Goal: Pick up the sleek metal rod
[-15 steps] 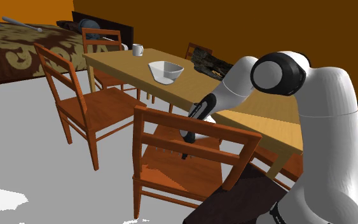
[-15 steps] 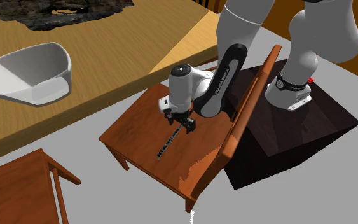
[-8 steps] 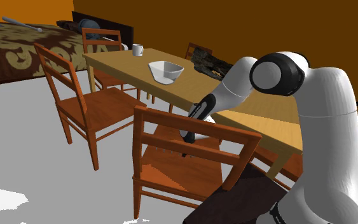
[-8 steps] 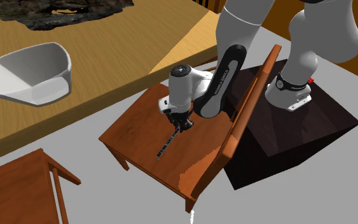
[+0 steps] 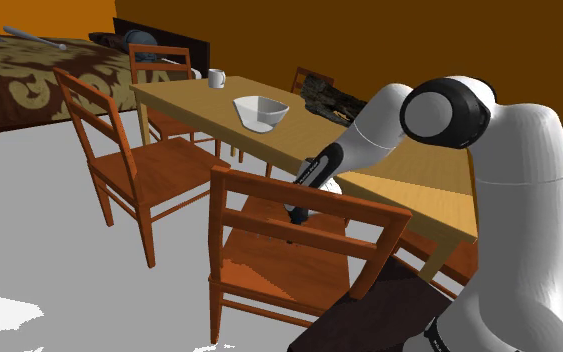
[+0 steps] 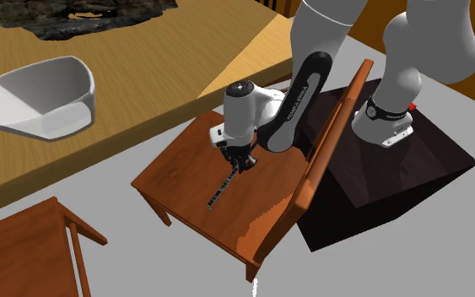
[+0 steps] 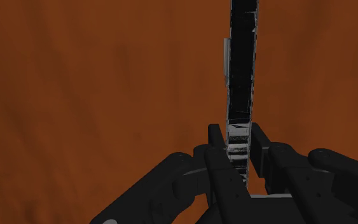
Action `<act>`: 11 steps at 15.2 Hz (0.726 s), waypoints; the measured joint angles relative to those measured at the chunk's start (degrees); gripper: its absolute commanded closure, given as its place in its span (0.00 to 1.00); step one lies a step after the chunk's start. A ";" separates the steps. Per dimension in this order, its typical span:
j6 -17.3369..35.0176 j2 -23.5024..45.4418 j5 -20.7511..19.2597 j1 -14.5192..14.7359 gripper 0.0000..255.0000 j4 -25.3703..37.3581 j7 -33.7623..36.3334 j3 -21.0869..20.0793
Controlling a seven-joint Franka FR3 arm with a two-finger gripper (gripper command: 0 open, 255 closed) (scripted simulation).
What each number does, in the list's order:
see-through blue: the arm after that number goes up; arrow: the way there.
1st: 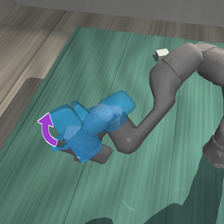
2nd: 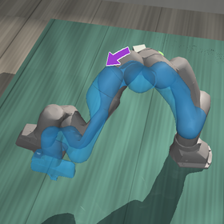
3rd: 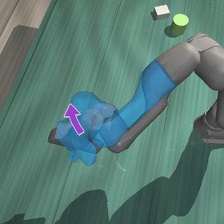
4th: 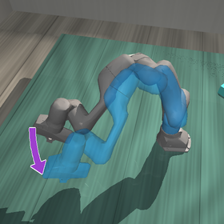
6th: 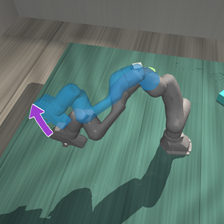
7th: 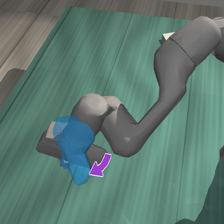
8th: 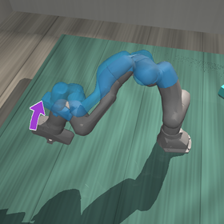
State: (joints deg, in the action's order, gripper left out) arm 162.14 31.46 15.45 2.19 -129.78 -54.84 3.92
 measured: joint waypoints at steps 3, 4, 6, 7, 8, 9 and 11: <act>-1.44 -2.31 -0.52 0.54 1.00 -0.90 0.49 0.67; -2.05 -3.08 -0.75 0.75 1.00 -1.05 0.71 0.93; -3.34 -4.84 -1.27 1.15 1.00 -1.53 1.14 1.50; -3.96 -5.56 -1.53 1.35 1.00 -1.63 1.38 1.76; -4.40 -6.24 -1.73 1.53 1.00 -1.87 1.59 1.95; -5.05 -7.01 -2.01 1.70 1.00 -1.99 1.80 2.20; -6.40 -8.55 -2.61 2.11 1.00 -2.18 2.36 2.70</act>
State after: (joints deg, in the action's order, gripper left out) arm 155.74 22.92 12.85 4.30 -131.96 -52.48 6.62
